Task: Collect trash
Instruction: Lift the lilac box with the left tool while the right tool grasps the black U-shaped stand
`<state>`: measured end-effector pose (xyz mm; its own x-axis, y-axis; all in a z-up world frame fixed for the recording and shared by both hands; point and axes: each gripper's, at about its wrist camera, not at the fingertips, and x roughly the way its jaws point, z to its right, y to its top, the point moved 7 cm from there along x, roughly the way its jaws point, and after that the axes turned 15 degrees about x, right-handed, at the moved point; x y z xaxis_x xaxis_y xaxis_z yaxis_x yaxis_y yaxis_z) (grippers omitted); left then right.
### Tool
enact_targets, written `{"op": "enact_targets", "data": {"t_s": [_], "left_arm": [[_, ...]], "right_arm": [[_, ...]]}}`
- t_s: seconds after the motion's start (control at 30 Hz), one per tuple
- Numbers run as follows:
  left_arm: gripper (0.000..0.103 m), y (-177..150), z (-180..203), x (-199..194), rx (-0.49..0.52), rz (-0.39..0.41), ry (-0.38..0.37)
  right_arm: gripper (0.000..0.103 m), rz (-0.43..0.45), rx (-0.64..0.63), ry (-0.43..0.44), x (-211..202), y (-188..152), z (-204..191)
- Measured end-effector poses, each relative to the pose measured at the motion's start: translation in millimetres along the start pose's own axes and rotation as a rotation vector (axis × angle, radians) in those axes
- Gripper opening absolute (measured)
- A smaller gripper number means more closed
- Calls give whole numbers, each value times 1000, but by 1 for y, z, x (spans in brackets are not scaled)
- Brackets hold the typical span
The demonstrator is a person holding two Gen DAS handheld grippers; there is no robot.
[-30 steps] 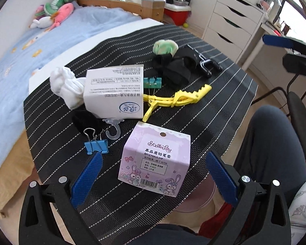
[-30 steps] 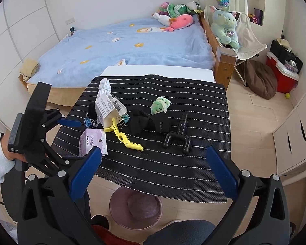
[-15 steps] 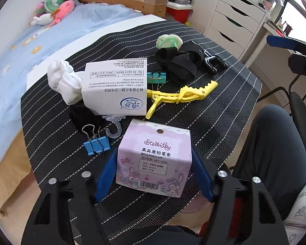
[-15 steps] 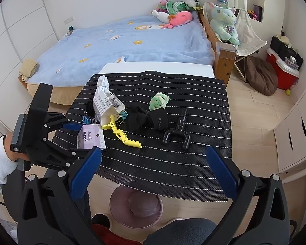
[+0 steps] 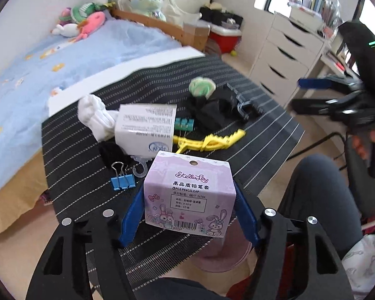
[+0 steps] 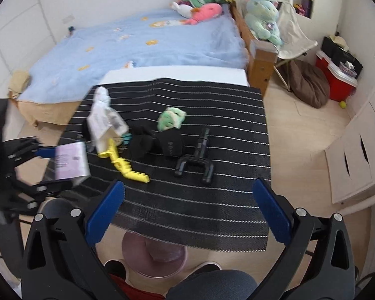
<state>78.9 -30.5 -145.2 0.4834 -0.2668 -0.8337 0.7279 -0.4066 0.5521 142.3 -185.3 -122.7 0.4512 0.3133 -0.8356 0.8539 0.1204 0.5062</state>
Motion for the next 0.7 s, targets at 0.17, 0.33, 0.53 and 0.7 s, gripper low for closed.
{"op": "enact_targets", "data": {"t_s": [0.17, 0.33, 0.53, 0.7], "left_arm": [[65, 2, 2, -14, -37, 30, 10], [65, 4, 1, -19, -48, 41, 20], [65, 2, 0, -21, -59, 52, 22], [65, -3, -2, -21, -76, 52, 25]], "right_arm": [[100, -36, 12, -70, 26, 10, 9], [100, -69, 40, -138, 52, 16, 14], [100, -110, 76, -180, 80, 10, 18], [79, -126, 71, -187, 89, 6, 13]]}}
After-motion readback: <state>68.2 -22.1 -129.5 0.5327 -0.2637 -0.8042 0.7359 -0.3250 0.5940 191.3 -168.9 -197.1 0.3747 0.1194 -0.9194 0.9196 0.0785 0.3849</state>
